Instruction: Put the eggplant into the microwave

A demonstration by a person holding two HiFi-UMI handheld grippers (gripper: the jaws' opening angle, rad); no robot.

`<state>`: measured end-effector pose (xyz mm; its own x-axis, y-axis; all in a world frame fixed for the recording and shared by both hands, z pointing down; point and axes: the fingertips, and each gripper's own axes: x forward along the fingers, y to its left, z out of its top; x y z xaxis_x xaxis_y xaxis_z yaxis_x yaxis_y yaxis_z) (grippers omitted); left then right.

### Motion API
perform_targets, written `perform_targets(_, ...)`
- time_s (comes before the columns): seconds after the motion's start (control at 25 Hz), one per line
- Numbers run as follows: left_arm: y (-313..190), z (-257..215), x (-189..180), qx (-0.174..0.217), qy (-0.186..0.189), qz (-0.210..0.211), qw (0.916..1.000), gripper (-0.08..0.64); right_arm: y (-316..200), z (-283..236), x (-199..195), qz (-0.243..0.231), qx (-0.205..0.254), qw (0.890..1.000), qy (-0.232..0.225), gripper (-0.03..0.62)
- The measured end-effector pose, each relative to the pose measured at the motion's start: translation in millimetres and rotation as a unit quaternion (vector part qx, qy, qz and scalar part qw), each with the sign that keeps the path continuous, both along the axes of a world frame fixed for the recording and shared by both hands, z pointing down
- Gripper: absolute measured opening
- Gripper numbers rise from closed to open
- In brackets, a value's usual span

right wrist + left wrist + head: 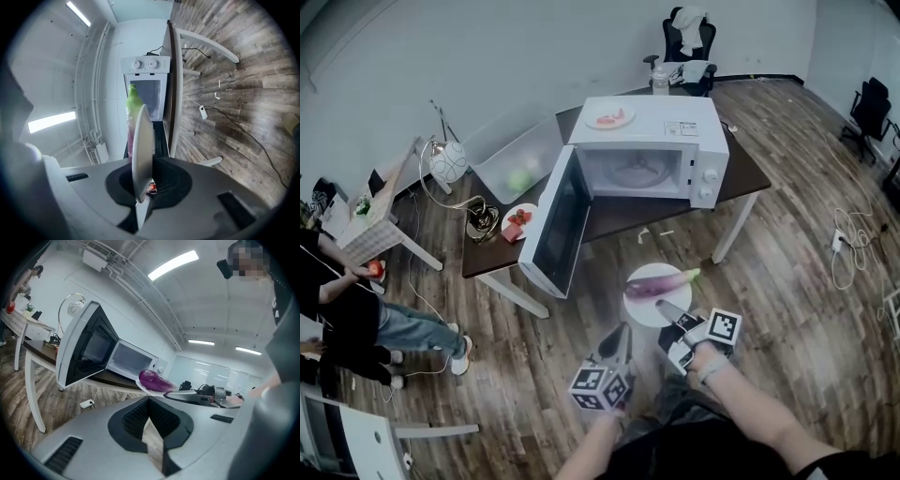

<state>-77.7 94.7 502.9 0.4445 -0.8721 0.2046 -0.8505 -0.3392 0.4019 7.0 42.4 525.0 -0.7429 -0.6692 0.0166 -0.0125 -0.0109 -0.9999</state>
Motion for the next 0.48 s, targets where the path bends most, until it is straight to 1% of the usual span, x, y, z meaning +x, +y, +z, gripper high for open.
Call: perform_targets(0.48,-83.8,-0.4,19.3,-0.003,-0.002,-0.019,0.9998,0.002,-87.1,1.8,11.8,-0.029,-0.009,1.0,0.002,0.009)
